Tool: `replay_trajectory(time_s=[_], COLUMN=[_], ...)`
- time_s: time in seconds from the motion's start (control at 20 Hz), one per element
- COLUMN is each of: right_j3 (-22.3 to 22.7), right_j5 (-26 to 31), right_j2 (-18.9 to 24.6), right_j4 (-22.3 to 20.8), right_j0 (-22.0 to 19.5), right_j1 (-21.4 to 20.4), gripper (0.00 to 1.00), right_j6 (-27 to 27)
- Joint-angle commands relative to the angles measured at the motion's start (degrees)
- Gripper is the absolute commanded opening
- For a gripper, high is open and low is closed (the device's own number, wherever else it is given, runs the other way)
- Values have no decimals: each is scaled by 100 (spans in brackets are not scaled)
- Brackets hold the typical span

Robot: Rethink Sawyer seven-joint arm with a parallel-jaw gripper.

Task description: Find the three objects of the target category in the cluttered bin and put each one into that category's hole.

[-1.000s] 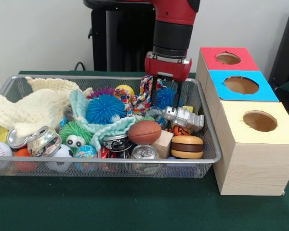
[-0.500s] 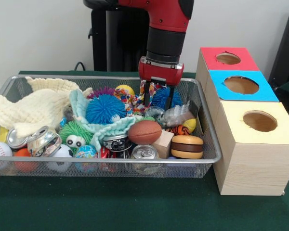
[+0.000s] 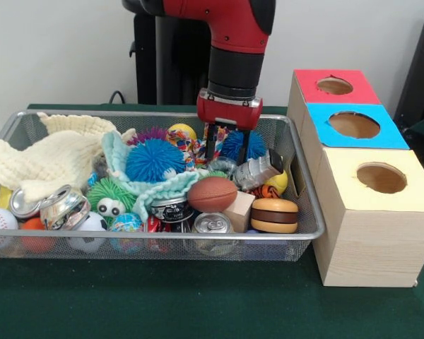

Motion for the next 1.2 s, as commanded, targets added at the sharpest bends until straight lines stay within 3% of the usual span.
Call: replay_trajectory(time_s=[0.05,0.25,0.3,0.4,0.65,1.2], right_j3=[-204,-222,-227,-156,-185,-76], right_j5=[257,6,-93,-384,-501,207], right_j2=[742,727,719,777,720,812], right_j4=[38,-21,-44,-37,-66,-11], right_j0=[-450,-432,-423,-491,-418,-440], right_j1=[484,542,546,552,550,194], gripper=[100,100,0,0,0,0], right_j6=[428,483,501,640,618,386])
